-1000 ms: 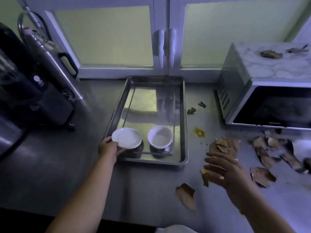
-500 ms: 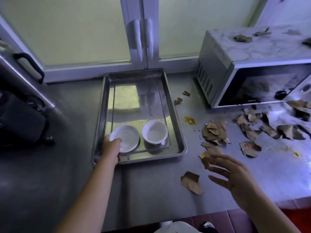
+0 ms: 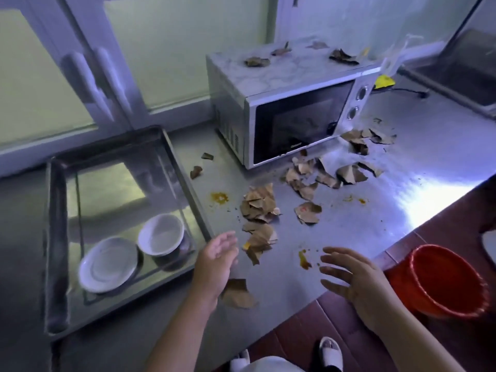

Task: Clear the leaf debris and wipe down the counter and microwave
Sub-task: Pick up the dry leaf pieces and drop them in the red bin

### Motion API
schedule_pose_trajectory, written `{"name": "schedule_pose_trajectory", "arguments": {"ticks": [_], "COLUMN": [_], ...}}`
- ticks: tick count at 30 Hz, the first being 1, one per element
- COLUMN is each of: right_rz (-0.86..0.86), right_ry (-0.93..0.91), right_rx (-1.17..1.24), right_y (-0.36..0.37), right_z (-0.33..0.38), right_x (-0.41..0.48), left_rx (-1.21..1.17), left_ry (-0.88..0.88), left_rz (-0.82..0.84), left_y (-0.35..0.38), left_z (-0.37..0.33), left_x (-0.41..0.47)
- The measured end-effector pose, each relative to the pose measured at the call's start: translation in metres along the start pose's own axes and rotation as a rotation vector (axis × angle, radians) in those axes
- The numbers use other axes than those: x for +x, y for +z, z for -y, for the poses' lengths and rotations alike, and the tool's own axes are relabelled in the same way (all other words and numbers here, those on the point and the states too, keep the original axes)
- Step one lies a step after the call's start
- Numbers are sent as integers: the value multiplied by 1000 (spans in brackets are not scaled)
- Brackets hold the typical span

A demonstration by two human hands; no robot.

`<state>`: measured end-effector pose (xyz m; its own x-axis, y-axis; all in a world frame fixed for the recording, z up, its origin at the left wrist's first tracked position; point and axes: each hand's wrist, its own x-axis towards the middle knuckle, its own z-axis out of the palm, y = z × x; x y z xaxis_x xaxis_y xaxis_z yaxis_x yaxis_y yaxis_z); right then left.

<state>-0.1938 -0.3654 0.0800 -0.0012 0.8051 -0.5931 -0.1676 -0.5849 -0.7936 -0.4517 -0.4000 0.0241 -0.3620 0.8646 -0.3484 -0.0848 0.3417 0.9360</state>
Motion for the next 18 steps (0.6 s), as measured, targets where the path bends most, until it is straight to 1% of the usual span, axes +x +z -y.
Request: {"name": "schedule_pose_trajectory", "arguments": {"ticks": [4, 11, 15, 18], "right_rz": [-56, -116, -133, -165], "right_ry": [-11, -96, -145, -125], "right_rx": [113, 187, 188, 214], "right_y": [-56, -176, -245, -288], "right_z": [17, 63, 82, 88], "right_x": [12, 45, 68, 83], "left_rx": [62, 134, 141, 140], "left_ry": [-9, -43, -42, -50], "left_rz": [79, 161, 172, 175], "left_y": [63, 189, 264, 309], "left_z": [-10, -27, -31, -29], "left_x": [4, -4, -5, -9]}}
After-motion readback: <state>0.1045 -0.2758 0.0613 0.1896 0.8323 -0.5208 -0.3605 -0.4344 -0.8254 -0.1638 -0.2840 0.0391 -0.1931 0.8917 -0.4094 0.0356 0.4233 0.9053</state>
